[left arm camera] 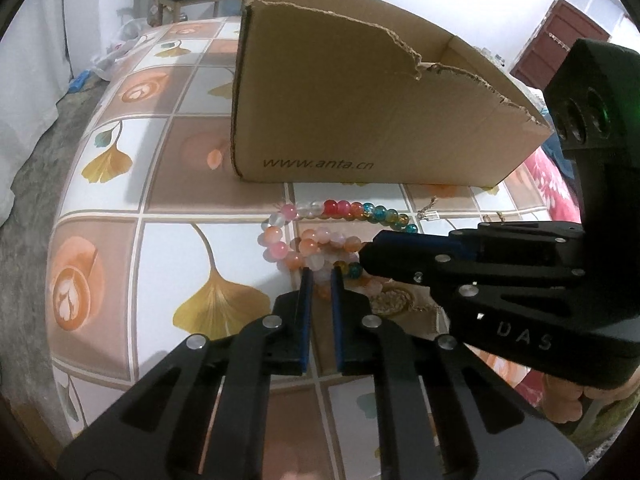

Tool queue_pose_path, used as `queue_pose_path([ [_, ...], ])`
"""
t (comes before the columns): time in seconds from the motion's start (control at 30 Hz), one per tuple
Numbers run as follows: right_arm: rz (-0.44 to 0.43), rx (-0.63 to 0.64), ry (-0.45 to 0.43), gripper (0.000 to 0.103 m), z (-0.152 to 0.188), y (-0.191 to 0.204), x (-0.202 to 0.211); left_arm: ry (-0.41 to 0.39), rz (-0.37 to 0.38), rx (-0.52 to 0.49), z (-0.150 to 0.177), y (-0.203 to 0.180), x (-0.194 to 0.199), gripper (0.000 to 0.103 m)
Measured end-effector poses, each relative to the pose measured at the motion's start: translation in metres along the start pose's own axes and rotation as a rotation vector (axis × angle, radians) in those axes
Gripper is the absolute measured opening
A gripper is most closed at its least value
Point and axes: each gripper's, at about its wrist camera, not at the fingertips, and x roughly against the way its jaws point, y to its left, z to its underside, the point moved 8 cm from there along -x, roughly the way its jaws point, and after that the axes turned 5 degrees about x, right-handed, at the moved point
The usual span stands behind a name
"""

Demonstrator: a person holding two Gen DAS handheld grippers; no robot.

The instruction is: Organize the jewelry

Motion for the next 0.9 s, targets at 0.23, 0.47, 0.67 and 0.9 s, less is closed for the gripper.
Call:
queue_pose_path([
  [0.23, -0.008, -0.007, -0.036, 0.01, 0.0, -0.001, 0.019, -0.03, 0.011, -0.014, -0.002, -0.005, 0.015, 0.008],
  [0.47, -0.021, -0.018, -0.08, 0.01, -0.005, 0.006, 0.043, -0.063, 0.024, -0.039, -0.006, -0.014, 0.033, 0.008],
  [0.67, -0.012, -0.022, -0.119, 0.01, -0.007, 0.013, 0.065, -0.113, 0.053, -0.078, -0.013, -0.026, 0.055, 0.008],
  [0.9, -0.023, -0.022, -0.192, 0.01, -0.013, 0.02, 0.092, -0.127, 0.052, -0.157, -0.022, -0.046, 0.071, 0.008],
])
